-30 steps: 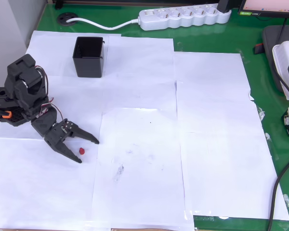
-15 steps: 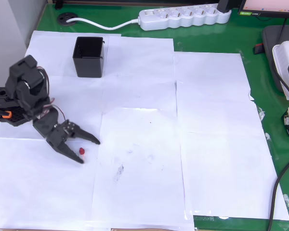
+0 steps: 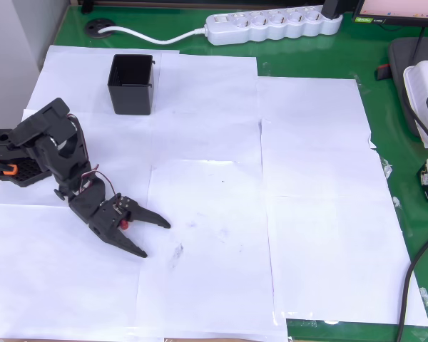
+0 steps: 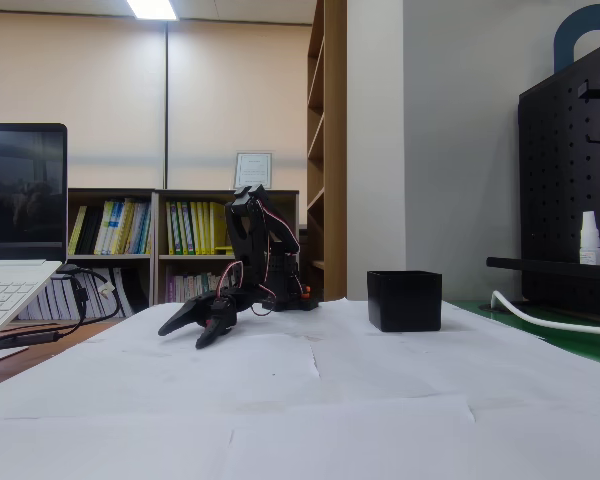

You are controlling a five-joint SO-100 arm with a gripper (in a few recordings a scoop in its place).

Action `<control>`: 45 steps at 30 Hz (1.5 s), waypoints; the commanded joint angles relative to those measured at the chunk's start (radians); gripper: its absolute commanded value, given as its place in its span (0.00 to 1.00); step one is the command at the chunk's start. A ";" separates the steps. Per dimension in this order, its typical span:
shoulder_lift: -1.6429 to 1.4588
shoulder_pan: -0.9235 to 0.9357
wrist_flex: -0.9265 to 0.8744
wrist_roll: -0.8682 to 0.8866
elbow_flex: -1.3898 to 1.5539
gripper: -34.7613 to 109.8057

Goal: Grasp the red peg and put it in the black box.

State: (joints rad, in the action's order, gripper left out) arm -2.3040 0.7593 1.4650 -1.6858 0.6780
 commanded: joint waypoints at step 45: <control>-0.172 -0.067 -0.178 0.044 0.551 0.47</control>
State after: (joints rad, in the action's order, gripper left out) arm -2.4574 0.6934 1.3070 -1.6429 1.1781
